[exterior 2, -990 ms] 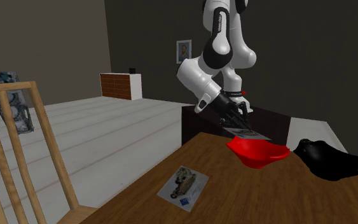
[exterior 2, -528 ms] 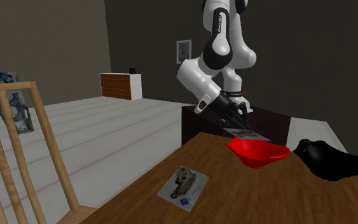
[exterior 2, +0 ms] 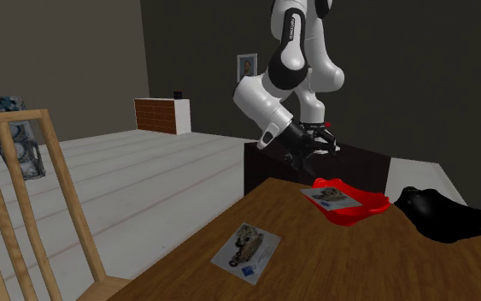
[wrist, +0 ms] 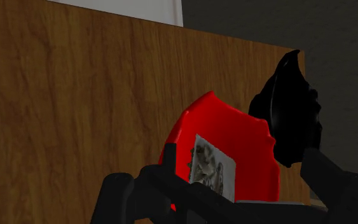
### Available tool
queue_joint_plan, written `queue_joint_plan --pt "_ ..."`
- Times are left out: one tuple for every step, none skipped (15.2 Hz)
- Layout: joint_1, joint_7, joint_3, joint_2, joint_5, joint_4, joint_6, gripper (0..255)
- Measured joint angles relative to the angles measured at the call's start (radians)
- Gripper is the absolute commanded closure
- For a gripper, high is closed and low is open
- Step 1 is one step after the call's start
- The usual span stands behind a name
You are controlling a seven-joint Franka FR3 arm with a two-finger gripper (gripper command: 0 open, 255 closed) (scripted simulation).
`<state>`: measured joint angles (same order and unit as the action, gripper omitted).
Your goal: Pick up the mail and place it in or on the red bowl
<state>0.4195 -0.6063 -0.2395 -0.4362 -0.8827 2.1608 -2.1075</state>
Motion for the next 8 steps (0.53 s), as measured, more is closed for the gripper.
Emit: queue_joint_plan --pt "-0.014 0.004 0.011 0.016 0.016 -0.003 0.027 0" --pt "-0.022 0.011 0.017 0.029 0.027 -0.008 0.046 0" --pt "-0.026 0.014 0.021 0.035 0.033 -0.011 0.057 0" --pt "-0.028 0.016 0.023 0.037 0.036 -0.014 0.062 0" --pt "-0.029 0.017 0.024 0.039 0.038 -0.014 0.066 0" --pt "-0.03 0.017 0.024 0.04 0.039 -0.014 0.068 0" --pt "-0.03 0.018 0.025 0.04 0.04 -0.014 0.068 0" --pt "-0.03 0.018 0.025 0.04 0.04 -0.015 0.069 0"
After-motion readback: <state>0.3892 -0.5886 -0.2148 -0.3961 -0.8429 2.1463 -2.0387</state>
